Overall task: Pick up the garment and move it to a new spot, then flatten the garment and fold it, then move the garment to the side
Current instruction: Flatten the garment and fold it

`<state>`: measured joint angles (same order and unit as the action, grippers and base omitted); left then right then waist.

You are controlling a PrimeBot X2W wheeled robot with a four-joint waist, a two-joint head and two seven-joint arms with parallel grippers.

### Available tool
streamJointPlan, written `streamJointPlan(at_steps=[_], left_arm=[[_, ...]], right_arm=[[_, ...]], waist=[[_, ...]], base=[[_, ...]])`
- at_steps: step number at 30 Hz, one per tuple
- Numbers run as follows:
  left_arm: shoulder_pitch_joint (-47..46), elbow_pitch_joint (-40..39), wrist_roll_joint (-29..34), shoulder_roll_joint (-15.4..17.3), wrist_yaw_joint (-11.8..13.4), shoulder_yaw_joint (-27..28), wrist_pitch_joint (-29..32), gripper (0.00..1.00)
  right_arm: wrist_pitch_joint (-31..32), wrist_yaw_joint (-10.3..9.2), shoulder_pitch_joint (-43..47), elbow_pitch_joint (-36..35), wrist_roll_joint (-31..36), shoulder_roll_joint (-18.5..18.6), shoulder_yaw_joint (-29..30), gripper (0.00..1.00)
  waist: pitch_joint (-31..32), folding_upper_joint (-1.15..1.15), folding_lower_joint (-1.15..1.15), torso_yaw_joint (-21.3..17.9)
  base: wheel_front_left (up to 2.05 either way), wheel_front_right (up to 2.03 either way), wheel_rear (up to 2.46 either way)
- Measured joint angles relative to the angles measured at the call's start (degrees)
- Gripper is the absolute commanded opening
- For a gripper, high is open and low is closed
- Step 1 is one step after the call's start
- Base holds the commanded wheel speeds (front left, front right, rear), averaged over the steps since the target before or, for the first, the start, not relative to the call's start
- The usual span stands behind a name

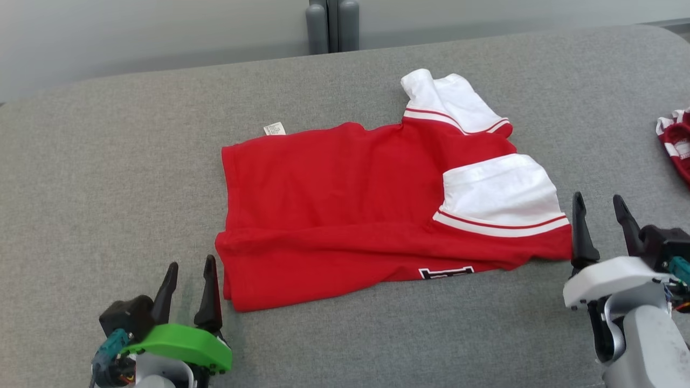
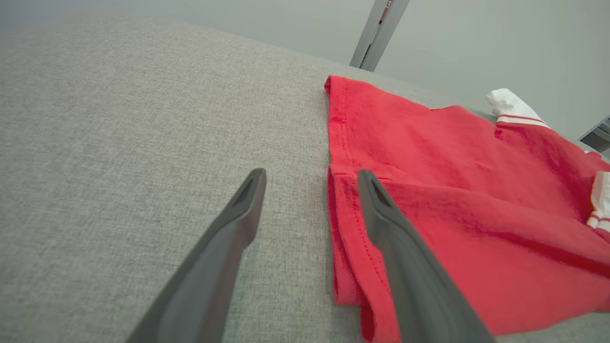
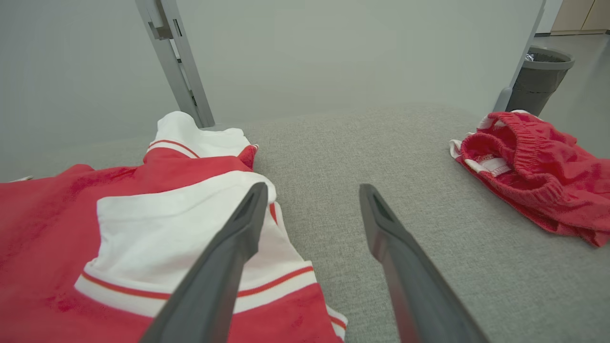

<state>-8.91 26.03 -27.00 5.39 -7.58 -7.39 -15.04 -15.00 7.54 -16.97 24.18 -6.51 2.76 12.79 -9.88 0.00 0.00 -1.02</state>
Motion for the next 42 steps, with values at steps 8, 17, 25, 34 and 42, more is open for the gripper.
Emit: streamJointPlan(at_steps=[8, 17, 25, 34, 42], left_arm=[[7.24, -1.64, 4.48, -1.81, 0.00, 1.80, 0.00, 1.00], [12.06, -1.25, 5.53, -2.42, 0.00, 1.40, 0.00, 1.00], [10.55, -0.85, 3.92, -2.44, 0.00, -0.05, 0.00, 1.00], [2.63, 2.27, 2.26, -2.27, 0.00, -2.81, 0.00, 1.00], [0.33, 5.82, -2.10, -0.21, 0.00, -7.08, -0.16, 1.00]], right_arm=[[0.00, 0.00, 7.79, -0.03, 1.09, 0.03, -0.08, 1.00], [0.01, 0.00, 11.68, 0.76, 0.41, 0.03, 0.22, 1.00], [0.01, 0.00, 10.82, 0.68, -0.10, 0.03, 0.24, 1.00], [0.01, 0.00, 6.18, -0.33, -0.58, 0.04, -0.78, 1.00], [0.01, 0.00, 4.82, -0.84, -1.02, 0.03, -0.75, 1.00]], waist=[[4.58, 0.00, 0.00, -0.03], [8.80, 0.00, 0.00, 0.08], [7.42, 0.00, 0.00, 0.09], [1.98, 0.00, 0.00, -0.28], [-1.81, 0.00, 0.00, -1.46]], base=[[0.00, 0.00, 0.00], [0.00, 0.00, 0.00], [0.00, 0.00, 0.00], [0.00, 0.00, 0.00], [0.00, 0.00, 0.00]])
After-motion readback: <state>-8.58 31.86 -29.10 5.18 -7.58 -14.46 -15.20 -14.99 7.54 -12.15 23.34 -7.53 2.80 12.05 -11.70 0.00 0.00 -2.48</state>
